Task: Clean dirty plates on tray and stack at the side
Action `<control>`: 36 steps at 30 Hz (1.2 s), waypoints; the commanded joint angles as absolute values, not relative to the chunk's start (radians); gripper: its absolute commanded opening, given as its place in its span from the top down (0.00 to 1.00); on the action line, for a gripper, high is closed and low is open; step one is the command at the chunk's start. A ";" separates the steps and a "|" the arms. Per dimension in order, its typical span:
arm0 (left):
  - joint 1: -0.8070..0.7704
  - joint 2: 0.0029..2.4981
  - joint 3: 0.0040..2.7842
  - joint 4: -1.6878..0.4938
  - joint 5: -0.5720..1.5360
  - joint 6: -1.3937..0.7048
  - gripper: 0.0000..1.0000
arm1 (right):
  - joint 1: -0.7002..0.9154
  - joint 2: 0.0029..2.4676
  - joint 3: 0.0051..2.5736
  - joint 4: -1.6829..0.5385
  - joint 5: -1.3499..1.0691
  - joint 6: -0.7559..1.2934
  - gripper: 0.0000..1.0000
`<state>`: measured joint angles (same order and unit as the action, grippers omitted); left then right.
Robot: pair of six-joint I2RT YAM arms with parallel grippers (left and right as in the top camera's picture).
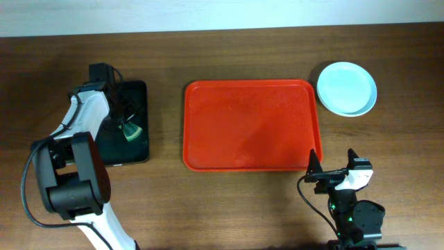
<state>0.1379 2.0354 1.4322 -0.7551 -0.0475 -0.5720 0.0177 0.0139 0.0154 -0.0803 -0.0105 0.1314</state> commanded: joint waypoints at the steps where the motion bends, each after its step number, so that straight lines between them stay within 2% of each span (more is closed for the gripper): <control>1: 0.146 2.044 1.435 -0.756 -0.041 -0.567 0.01 | 0.026 0.003 0.006 -0.082 0.012 0.093 0.02; 11: 0.147 2.044 1.435 -0.756 -0.041 -0.567 0.01 | 0.026 0.003 0.006 -0.082 0.008 0.013 0.02; 36: 0.147 2.044 1.435 -0.756 -0.041 -0.567 0.01 | 0.026 0.003 0.006 -0.080 0.001 0.015 0.02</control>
